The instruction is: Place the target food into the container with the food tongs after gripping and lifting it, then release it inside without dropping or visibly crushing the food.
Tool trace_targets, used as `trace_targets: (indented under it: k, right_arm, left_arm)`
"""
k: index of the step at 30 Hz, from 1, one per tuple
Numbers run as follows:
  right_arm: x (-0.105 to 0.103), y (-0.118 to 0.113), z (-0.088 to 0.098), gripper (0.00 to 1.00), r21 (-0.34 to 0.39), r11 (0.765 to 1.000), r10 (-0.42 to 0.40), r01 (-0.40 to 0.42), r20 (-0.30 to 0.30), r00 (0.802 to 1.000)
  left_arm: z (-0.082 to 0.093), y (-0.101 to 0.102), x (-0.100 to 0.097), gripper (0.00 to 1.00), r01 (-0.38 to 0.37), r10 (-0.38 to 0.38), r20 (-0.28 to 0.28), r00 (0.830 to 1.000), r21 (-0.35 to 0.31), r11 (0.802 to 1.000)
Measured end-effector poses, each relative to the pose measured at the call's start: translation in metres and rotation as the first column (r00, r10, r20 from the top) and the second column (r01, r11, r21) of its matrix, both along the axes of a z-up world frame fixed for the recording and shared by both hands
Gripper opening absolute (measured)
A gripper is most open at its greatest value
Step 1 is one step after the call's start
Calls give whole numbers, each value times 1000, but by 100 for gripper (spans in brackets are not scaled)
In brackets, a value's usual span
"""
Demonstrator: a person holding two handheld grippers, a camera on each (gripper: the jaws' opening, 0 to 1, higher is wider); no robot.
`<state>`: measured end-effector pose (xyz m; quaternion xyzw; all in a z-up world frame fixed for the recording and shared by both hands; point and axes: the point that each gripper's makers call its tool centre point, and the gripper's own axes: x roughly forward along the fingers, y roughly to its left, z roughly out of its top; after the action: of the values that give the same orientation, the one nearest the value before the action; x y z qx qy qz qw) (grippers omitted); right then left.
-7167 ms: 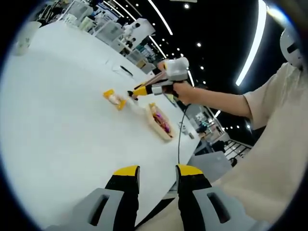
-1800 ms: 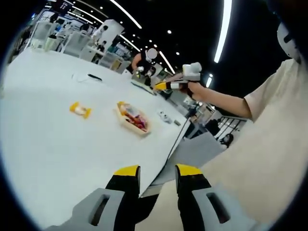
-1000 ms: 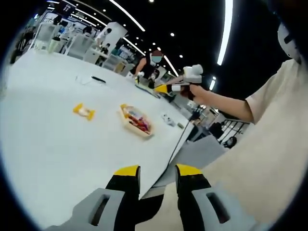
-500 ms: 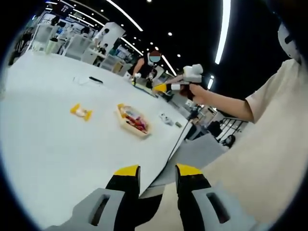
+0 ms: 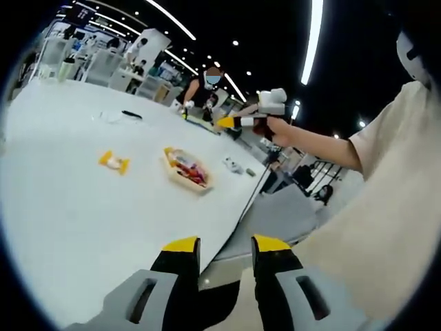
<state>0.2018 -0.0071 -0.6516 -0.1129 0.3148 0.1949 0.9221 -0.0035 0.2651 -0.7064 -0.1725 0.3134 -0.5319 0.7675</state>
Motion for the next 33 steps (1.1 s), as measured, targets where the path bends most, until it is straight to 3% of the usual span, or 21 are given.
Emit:
trace_targets:
  k: [4, 11, 17, 20, 22, 33]
  right_arm:
    - [-1, 0, -1, 28, 11, 1000, -10, 10, -2, 1000]
    - [8, -13, 8, 28, 18, 998, -53, 52, 55, 997]
    - [11, -21, 13, 28, 46, 999, -30, 28, 64, 997]
    - [15, -26, 20, 28, 117, 992, -53, 44, 80, 995]
    - [18, -28, 19, 29, 113, 993, -50, 41, 80, 996]
    - [25, -2, 11, 29, 113, 993, 28, -36, 69, 997]
  left_arm:
    - [1, 1, -2, 31, 0, 0, 1, 1000, 12, 1000]
    - [4, 3, 3, 35, -47, 47, 7, 999, 35, 998]
    - [10, -14, 5, 33, -73, 72, 7, 997, 42, 996]
    - [13, -24, 5, 34, -74, 74, 7, 997, 40, 996]
    - [17, -30, 9, 35, -97, 97, 10, 995, 34, 995]
    - [13, -23, 11, 36, -173, 172, 17, 985, 44, 984]
